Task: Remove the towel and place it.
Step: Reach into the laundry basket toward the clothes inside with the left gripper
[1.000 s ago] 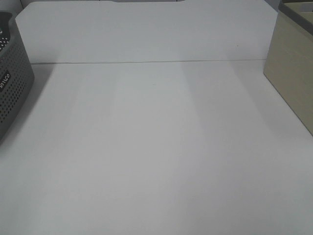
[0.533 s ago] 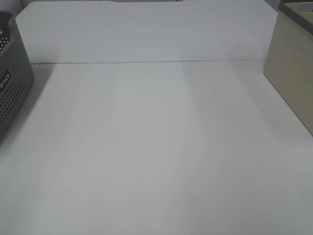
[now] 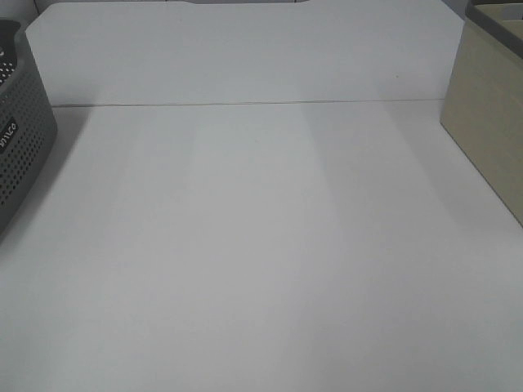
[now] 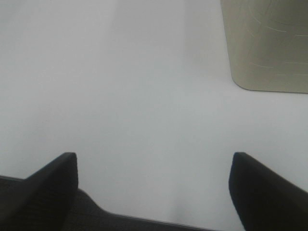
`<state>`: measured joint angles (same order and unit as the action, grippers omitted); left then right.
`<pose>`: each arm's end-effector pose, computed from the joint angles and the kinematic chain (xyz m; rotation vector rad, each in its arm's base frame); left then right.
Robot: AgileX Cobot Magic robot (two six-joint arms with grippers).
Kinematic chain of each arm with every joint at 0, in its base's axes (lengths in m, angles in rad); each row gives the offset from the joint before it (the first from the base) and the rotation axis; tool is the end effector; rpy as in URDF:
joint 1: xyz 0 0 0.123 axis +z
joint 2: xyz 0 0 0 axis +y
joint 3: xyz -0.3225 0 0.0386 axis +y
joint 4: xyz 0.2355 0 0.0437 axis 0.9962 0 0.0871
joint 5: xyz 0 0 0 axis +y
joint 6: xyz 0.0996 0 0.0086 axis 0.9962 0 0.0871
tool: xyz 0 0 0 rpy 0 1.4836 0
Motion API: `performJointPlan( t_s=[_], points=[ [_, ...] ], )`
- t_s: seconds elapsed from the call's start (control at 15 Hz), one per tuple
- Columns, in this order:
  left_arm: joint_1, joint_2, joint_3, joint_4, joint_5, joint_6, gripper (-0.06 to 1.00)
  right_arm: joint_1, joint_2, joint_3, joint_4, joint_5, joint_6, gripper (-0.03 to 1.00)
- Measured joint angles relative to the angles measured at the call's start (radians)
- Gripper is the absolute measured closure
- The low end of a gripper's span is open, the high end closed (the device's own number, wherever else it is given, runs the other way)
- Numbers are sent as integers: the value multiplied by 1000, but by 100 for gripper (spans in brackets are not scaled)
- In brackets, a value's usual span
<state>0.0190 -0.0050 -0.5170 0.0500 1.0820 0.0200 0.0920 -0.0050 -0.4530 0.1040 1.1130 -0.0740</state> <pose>-0.0515 0.0034 0.2698 -0.0026 2.0436 0.0842 -0.0475 0.0050 0.2499 -0.1827 2.1290 0.1372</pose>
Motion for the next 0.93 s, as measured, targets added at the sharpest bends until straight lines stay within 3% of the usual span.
performJointPlan(
  t_s=[0.67, 0.93],
  points=[
    [0, 0, 0, 1, 0, 7, -4, 0, 0, 0, 0, 0, 0, 17],
    [0, 181, -164, -64, 131, 7, -4, 0, 0, 0, 0, 0, 0, 17]
  ],
)
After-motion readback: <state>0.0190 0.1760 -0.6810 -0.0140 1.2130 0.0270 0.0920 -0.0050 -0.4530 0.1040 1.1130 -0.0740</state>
